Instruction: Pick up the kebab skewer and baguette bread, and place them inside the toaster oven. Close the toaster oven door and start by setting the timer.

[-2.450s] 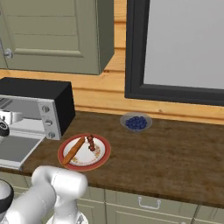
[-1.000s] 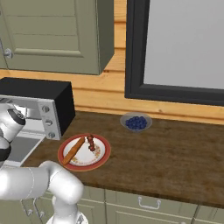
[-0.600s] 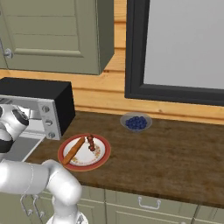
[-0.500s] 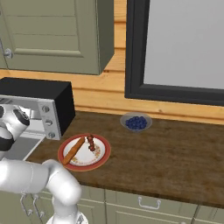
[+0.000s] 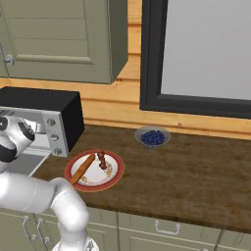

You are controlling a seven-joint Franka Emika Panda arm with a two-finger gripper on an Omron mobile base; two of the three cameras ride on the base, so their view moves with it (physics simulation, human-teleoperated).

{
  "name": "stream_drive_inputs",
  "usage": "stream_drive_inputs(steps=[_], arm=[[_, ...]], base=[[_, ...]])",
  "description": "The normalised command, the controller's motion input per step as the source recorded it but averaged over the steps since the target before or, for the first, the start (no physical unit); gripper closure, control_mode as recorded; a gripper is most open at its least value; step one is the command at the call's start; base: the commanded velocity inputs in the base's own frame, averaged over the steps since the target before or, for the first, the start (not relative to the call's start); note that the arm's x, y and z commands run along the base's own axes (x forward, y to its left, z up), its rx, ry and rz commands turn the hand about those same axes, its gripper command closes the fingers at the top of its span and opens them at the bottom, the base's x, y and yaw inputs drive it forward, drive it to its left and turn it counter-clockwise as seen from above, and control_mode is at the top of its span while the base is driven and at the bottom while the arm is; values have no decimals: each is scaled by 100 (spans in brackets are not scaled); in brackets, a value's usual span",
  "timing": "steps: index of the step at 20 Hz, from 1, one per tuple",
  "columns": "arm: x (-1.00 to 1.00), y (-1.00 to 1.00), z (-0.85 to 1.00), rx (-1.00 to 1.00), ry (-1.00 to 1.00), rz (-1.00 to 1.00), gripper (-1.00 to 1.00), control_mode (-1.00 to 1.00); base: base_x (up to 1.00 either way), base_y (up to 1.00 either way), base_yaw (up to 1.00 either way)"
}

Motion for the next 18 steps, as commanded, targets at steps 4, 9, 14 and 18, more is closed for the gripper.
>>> stream_drive_inputs(steps=[4, 9, 14, 18], arm=[[-46, 6, -64, 0, 9, 0, -100, -100], [-97, 0, -70, 0, 9, 0, -100, -100], [-100, 0, -60, 0, 14, -2, -100, -100], [-98, 0, -59, 1, 18, -3, -100, -100]], base=[[0, 0, 0], [0, 0, 0], [0, 0, 0], [0, 0, 0]])
